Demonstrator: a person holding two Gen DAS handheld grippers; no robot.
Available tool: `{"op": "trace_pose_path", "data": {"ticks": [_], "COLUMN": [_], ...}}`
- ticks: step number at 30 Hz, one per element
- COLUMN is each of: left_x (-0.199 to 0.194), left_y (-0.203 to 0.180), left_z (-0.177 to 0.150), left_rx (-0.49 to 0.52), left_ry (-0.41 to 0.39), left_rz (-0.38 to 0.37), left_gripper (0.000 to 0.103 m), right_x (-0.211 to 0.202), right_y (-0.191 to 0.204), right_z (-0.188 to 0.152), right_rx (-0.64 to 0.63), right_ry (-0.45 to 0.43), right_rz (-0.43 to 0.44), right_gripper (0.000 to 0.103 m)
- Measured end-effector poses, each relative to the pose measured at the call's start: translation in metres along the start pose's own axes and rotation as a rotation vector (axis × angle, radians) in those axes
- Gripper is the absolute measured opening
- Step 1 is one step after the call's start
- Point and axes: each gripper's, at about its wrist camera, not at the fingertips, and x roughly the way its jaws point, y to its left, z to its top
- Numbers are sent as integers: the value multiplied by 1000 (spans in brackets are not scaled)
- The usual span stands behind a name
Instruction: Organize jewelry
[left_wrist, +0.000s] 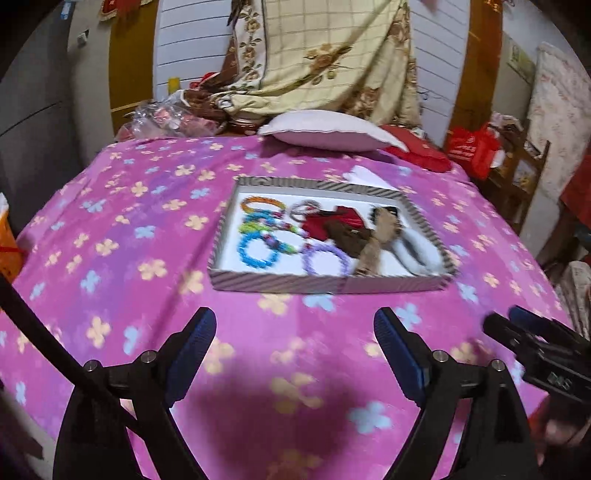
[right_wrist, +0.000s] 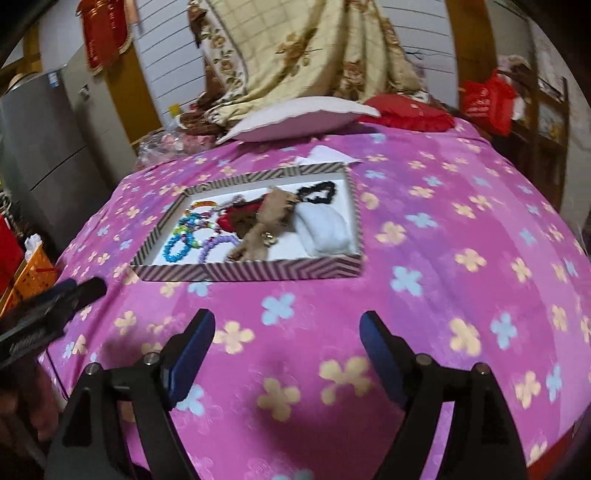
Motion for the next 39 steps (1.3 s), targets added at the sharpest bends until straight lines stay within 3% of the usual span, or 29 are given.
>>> {"op": "trace_pose_path", "data": {"ticks": [7, 16, 20, 26, 30, 37, 39], "left_x": [-8, -28, -35, -39, -32, -38, -47], "left_y": [-22, -22, -16, -34, -44, -61, -55], "left_z": [-3, -11, -12, -21, -13, 1, 4], "left_rx": [58, 7, -124, -180, -235, -153, -164], "left_ry": [-60, -6, 33, -14, -14, 0, -45], "left_rz": [122, 76, -45, -3, 34, 110, 91], "left_gripper": [76, 76, 76, 76, 76, 76, 72], "right_x": [7, 4, -1, 10, 4, 0, -1], "right_y": [-4, 7, 11, -9, -19, -39, -38], "right_z": [0, 1, 1, -10, -15, -20, -17], "right_rx": [-6, -9, -46, -38, -41, -23, -5], "right_ry": [23, -3, -44, 15, -6, 8, -6], "right_rz": [-17, 11, 13, 5, 8, 3, 0], "right_gripper": [84, 84, 84, 84, 84, 84, 84]}}
